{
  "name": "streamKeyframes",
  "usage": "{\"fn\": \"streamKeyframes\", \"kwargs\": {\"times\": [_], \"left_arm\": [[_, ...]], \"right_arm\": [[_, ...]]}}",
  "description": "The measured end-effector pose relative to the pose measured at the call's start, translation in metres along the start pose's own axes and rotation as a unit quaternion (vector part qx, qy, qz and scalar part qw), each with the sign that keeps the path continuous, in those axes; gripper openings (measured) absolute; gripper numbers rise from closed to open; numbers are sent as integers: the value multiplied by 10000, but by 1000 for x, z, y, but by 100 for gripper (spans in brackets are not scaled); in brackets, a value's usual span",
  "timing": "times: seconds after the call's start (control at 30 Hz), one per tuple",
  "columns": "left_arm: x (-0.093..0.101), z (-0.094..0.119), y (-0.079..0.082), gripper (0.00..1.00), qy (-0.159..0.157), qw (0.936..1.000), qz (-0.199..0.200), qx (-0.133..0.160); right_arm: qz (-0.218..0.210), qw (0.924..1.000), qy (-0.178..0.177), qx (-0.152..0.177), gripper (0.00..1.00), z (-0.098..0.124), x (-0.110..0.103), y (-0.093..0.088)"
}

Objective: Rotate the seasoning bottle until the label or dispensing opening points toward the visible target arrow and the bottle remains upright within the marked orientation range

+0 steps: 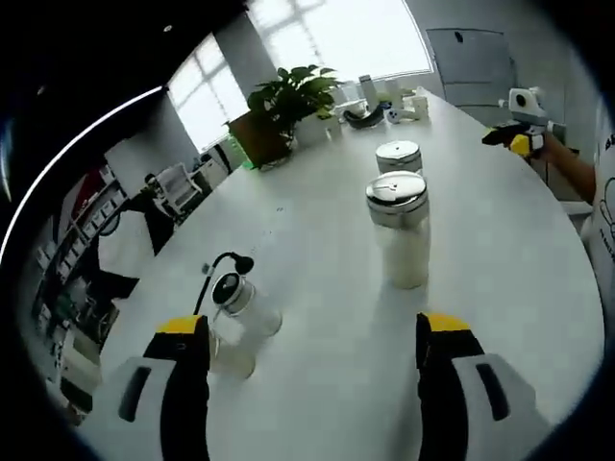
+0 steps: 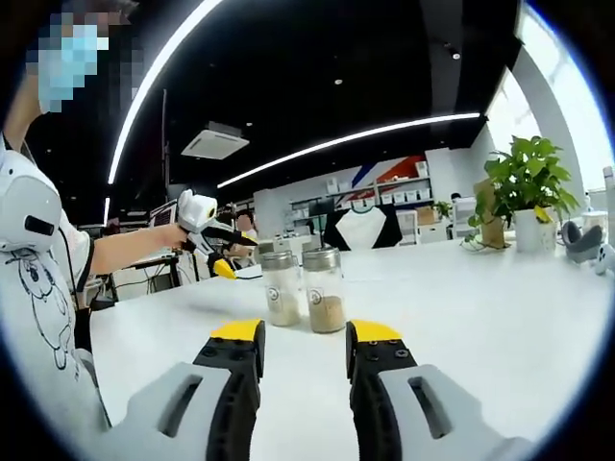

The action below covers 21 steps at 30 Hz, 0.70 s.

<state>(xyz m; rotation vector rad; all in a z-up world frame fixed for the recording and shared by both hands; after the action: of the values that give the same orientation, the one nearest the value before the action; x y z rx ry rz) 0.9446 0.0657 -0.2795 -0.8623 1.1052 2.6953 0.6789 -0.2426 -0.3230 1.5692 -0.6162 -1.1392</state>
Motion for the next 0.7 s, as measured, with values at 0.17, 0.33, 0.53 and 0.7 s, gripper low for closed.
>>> {"fn": "streamKeyframes", "kwargs": {"times": [0.17,0.33,0.53,0.7], "left_arm": [[-10,-10,-4,89,-94,9999,-3,-136],[-12,-22,-9,87,-313,9990,-32,-316],[-34,-38,-9,88,-333,9899,-1090,-840],[-45,-55,-7,84,-502,9880,-1253,-752]], "right_arm": [[-48,10000,-66,40,27,4,4,0],[-115,9998,-132,46,18,6,11,-2],[-293,9994,-155,91,12,4,16,-5],[-335,9994,-127,14,7,3,17,-9]]}}
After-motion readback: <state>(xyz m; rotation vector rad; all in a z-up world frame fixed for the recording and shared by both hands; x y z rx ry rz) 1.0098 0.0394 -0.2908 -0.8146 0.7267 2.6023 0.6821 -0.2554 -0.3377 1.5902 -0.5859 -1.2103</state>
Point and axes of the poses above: the point that each gripper's makers call its tool centre point, and the gripper's own axes: z roughly backward along the fingers, x roughly to its right, y roughly out of its top, the point moved 6 cm from there along z, roughly backward along the fingers, and after that the axes turned 14 degrees about -z, right-handed, at the moved point
